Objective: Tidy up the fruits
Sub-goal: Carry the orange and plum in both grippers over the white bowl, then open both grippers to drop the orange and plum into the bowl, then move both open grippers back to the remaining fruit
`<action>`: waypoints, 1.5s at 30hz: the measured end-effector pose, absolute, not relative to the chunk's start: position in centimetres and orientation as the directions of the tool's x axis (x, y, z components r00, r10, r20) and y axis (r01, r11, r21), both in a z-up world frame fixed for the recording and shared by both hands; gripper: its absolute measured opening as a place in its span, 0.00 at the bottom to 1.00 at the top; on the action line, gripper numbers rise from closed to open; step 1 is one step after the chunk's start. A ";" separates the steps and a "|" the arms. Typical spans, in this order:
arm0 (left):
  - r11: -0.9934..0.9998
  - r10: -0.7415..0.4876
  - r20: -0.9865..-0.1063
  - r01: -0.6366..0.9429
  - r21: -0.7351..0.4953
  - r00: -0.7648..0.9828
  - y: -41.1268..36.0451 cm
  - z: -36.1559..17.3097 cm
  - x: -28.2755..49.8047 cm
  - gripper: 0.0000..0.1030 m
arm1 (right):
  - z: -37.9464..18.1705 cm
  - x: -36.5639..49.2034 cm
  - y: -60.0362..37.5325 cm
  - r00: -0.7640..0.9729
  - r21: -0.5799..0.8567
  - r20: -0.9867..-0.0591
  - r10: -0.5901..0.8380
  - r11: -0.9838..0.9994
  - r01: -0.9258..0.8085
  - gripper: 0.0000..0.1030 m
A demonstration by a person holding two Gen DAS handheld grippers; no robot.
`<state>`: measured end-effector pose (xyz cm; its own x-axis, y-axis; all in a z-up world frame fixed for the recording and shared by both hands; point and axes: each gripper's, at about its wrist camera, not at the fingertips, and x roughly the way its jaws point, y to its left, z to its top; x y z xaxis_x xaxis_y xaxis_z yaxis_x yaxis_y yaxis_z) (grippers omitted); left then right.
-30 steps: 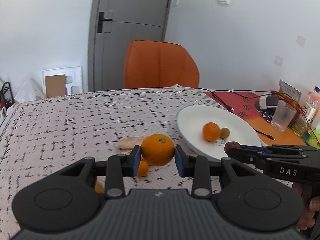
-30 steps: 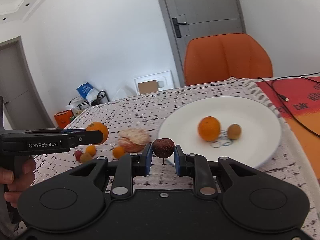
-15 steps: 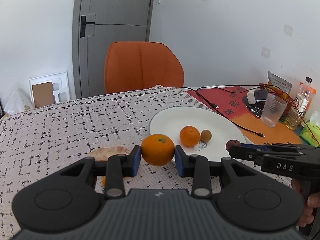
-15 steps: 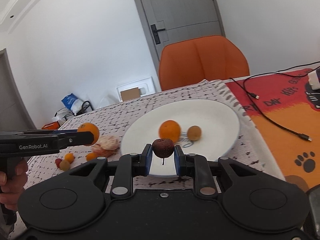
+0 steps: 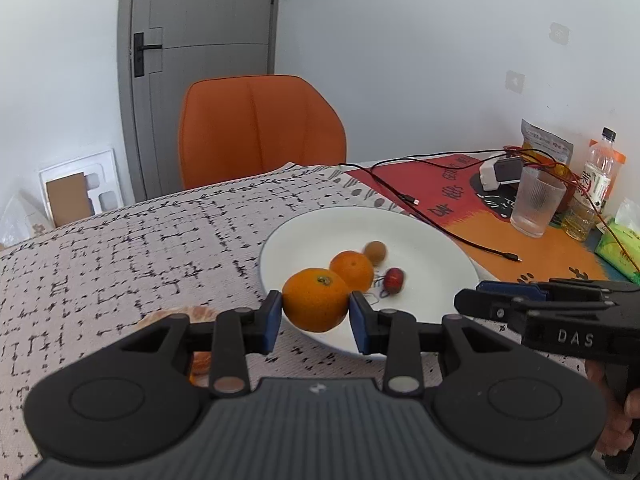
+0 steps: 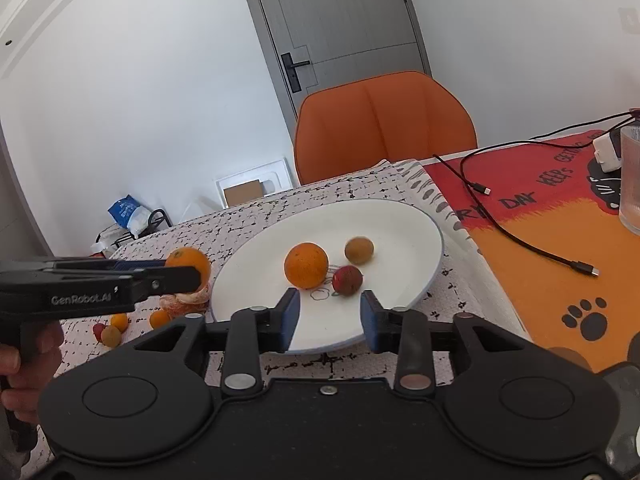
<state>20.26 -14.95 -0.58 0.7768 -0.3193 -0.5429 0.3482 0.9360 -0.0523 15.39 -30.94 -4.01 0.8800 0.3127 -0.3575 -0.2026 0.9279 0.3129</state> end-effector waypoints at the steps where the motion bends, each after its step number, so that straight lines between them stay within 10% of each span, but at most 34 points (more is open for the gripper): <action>1: 0.934 -0.323 -0.542 0.353 -0.051 0.776 -15.1 -0.5 20.3 0.34 | -4.0 15.3 -31.1 0.882 0.315 -0.355 0.310 0.928 -0.200 0.44; 11: 0.919 -0.350 -0.525 0.394 -0.030 0.776 -16.9 0.0 20.3 0.39 | -3.9 14.6 -31.7 0.890 0.319 -0.346 0.298 0.929 -0.187 0.48; 23: 0.950 -0.268 -0.547 0.313 -0.011 0.793 -13.6 -0.1 19.3 0.69 | -4.0 14.8 -30.5 0.884 0.323 -0.346 0.315 0.924 -0.203 0.54; 45: 0.994 -0.092 -0.525 0.105 -0.005 0.846 -4.0 0.5 15.7 0.85 | -2.9 14.9 -24.8 0.857 0.315 -0.324 0.401 0.900 -0.302 0.98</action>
